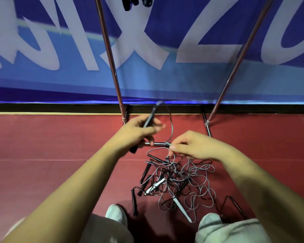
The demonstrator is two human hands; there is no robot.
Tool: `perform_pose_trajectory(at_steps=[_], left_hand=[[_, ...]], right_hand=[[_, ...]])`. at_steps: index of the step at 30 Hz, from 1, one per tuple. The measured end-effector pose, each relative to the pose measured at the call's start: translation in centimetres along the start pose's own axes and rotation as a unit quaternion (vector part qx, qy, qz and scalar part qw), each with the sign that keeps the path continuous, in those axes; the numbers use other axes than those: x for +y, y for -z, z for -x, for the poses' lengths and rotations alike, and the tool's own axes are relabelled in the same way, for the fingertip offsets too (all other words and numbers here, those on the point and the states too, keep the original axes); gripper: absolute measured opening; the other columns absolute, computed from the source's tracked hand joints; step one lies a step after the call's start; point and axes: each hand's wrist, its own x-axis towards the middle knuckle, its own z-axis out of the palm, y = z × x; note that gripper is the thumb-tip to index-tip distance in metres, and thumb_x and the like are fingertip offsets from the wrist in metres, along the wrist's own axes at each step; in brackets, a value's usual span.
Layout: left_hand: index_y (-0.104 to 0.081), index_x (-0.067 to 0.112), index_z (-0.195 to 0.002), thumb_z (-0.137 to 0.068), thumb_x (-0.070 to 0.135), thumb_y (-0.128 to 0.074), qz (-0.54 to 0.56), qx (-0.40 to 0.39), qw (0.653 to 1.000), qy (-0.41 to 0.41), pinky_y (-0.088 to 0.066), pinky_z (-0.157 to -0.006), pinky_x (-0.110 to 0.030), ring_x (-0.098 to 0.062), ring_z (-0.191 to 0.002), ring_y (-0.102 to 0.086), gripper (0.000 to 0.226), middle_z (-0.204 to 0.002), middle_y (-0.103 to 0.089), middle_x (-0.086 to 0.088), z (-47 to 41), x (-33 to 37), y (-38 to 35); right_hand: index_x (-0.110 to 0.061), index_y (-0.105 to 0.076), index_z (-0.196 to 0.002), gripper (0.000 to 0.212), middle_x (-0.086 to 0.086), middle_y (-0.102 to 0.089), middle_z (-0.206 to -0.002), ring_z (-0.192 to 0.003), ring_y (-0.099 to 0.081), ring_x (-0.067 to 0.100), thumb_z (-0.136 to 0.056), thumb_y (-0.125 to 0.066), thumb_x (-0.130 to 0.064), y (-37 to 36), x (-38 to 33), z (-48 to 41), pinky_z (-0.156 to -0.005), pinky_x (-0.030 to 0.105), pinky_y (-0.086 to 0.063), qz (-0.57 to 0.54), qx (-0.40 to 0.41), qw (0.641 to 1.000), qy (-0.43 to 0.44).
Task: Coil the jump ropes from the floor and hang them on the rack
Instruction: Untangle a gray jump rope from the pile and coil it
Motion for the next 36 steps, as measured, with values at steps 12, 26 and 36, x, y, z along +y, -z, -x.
perform_pose_trajectory(at_steps=[12, 26, 36], left_hand=[[-0.049, 0.015, -0.076, -0.100, 0.021, -0.047, 0.295, 0.074, 0.952, -0.037, -0.016, -0.030, -0.014, -0.003, -0.035, -0.023, 0.024, -0.054, -0.030, 0.008, -0.8, 1.5, 3.0], [-0.073, 0.014, -0.106, -0.093, 0.019, -0.066, -0.179, 0.130, 0.975, 0.034, -0.034, -0.039, -0.015, -0.005, -0.041, -0.052, 0.015, -0.065, -0.067, 0.009, -0.3, -0.3, 2.1], [-0.047, 0.016, -0.073, -0.098, 0.019, -0.055, 0.022, -0.031, 0.999, -0.018, -0.017, -0.039, -0.019, -0.010, -0.041, -0.028, 0.026, -0.054, -0.039, 0.004, -0.2, 0.8, -1.2]], right_hand=[[-0.015, -0.061, -0.075, 0.026, 0.000, -0.071, -0.070, -0.065, -0.052, 0.012, -0.096, -0.060, -0.031, 2.4, 4.2, 0.9, -0.070, 0.036, -0.045, 0.025, 0.043, 0.995, -0.088], [-0.009, -0.075, -0.081, 0.021, 0.001, -0.039, -0.055, -0.049, -0.031, 0.012, -0.094, -0.060, -0.012, 3.1, 0.3, 1.6, -0.048, 0.025, -0.030, -0.145, 0.077, 0.983, -0.086], [-0.015, -0.069, -0.076, 0.021, -0.003, -0.058, -0.054, -0.054, -0.049, 0.010, -0.092, -0.067, -0.028, 2.3, 0.0, 0.9, -0.059, 0.027, -0.039, -0.049, 0.100, 0.994, -0.004]])
